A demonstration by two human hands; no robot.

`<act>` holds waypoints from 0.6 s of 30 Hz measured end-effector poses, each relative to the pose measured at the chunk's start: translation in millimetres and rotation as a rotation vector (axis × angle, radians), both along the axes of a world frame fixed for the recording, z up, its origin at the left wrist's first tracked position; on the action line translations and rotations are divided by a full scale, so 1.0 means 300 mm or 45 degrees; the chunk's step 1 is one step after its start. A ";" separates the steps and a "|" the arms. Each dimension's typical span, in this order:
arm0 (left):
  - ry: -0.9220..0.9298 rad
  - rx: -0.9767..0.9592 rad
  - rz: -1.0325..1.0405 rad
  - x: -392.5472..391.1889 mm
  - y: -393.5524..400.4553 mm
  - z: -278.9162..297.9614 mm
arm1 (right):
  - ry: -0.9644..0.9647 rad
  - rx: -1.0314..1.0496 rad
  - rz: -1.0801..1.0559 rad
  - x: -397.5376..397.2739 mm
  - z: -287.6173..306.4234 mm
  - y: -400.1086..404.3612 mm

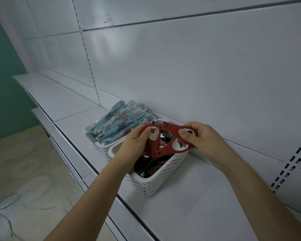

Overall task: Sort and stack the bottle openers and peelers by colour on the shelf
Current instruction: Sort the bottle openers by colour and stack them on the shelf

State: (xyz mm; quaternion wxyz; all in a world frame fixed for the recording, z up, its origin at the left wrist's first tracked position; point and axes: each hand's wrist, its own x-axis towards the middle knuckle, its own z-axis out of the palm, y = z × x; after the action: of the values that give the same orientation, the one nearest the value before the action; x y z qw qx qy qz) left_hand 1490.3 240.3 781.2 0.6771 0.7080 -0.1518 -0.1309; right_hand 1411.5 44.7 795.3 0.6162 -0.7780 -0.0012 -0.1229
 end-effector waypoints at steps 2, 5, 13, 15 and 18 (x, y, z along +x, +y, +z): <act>-0.030 0.055 -0.077 0.002 0.002 -0.006 | -0.030 -0.010 -0.025 0.004 -0.005 0.016; -0.052 0.154 -0.278 -0.011 0.001 0.001 | -0.095 -0.008 -0.122 0.016 -0.017 0.032; -0.043 0.192 -0.440 -0.015 0.007 0.009 | -0.191 0.039 -0.321 0.039 -0.036 0.036; 0.071 0.025 -0.409 -0.007 0.010 0.005 | -0.182 0.054 -0.314 0.033 -0.025 0.019; 0.160 -0.108 -0.404 0.003 0.013 0.002 | -0.151 -0.012 -0.287 0.029 -0.019 0.005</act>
State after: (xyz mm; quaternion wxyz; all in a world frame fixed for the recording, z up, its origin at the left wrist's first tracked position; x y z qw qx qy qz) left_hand 1491.2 244.2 781.9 0.6853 0.6365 -0.2244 -0.2736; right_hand 1420.2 46.3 789.7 0.5937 -0.7674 0.0491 -0.2371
